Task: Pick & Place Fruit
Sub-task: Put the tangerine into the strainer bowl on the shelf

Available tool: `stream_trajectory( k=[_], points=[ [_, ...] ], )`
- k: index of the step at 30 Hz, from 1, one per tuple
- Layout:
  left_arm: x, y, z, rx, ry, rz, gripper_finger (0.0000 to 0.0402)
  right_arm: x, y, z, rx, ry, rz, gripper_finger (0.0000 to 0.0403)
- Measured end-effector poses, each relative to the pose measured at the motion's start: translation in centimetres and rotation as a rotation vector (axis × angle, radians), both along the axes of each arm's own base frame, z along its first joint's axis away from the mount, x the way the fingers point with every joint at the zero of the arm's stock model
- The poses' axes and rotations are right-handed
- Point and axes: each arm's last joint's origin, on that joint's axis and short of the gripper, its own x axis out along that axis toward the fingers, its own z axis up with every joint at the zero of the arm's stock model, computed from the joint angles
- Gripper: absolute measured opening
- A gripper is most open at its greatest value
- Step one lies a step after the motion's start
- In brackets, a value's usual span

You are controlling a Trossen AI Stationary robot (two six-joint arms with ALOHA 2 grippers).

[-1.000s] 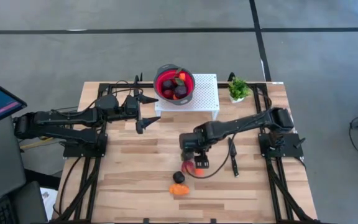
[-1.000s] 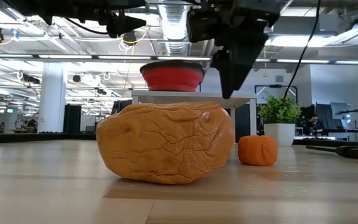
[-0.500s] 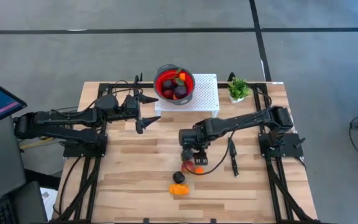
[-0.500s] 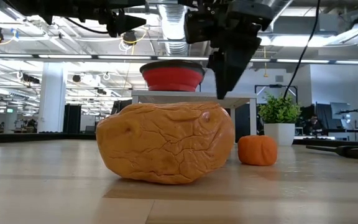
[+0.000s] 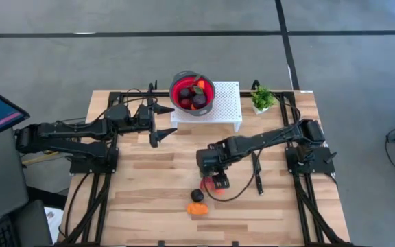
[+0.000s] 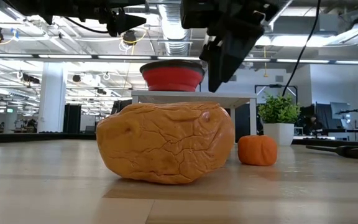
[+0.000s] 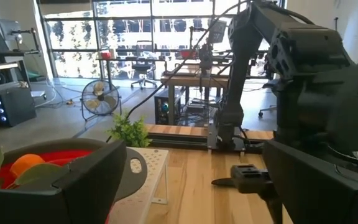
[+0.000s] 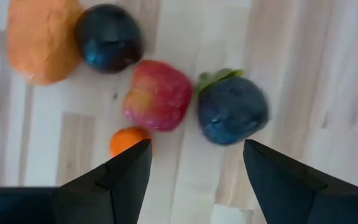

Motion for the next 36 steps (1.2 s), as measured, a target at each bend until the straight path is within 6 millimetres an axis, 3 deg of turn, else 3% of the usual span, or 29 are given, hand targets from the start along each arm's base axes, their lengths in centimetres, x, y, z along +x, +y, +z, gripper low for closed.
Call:
stream_trajectory(
  k=[13,24,31,36],
  points=[
    [0.0,0.0,0.1,0.001,-0.005,-0.001,0.0374,-0.3,1.5,0.0,0.018,0.003,-0.047,0.0249],
    [0.0,0.0,0.1,0.002,-0.007,-0.001,0.0374,-1.2,5.0,-0.4,-0.011,0.013,-0.064,0.0249],
    [0.0,0.0,0.1,0.003,-0.013,-0.001,0.0374,-1.9,7.0,-2.8,-0.035,0.0,-0.062,0.0249],
    [0.0,0.0,0.2,0.004,-0.016,-0.001,0.0374,-2.4,7.2,-4.5,-0.038,-0.006,-0.06,0.0249]
  ],
)
